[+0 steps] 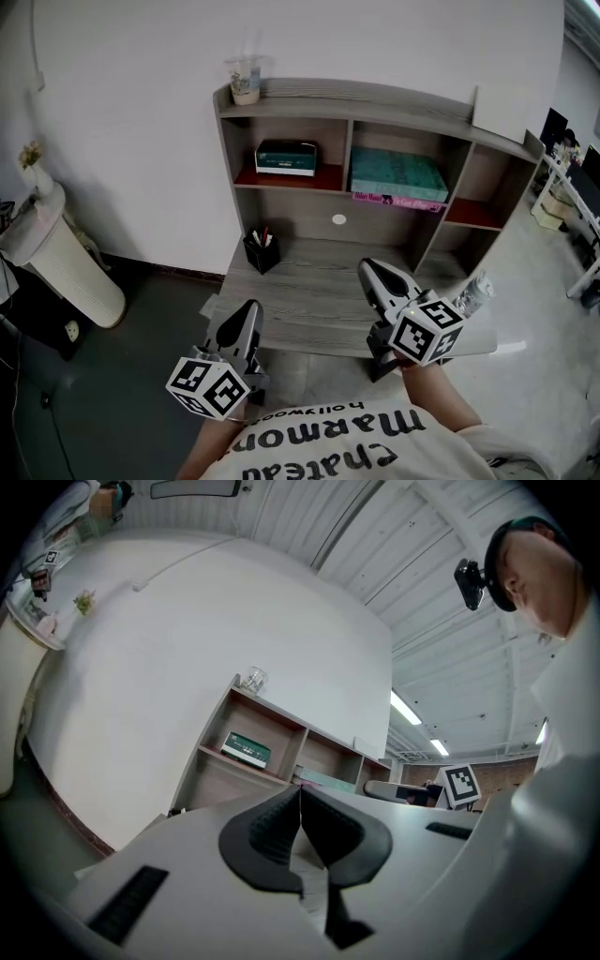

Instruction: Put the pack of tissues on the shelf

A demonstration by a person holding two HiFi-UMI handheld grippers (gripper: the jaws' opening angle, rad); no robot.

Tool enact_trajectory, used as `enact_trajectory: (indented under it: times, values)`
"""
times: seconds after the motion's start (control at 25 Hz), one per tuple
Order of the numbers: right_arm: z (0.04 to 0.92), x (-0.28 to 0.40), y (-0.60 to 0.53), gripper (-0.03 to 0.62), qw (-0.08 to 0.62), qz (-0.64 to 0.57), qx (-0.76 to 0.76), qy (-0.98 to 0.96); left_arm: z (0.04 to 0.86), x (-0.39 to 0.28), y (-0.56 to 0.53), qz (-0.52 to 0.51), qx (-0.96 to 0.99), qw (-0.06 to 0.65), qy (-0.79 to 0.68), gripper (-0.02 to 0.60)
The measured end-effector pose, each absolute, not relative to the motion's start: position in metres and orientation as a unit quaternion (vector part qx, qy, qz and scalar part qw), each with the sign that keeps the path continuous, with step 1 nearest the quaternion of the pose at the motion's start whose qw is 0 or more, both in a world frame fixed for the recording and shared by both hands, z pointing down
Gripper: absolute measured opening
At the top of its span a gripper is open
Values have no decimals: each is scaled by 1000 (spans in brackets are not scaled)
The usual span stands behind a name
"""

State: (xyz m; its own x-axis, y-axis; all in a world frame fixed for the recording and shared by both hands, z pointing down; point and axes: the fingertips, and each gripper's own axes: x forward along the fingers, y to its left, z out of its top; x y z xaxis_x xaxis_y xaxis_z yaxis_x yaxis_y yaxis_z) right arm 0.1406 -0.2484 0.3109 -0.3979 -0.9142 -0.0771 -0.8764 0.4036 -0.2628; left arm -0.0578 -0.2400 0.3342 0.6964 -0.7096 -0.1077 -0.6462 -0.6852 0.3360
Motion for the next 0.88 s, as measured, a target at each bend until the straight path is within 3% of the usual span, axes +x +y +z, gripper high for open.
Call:
enact_trajectory:
  times: [0.88]
  values:
    - [334, 151, -223, 6, 96, -121, -522, 839, 337, -46, -206, -109, 904, 141, -389, 18]
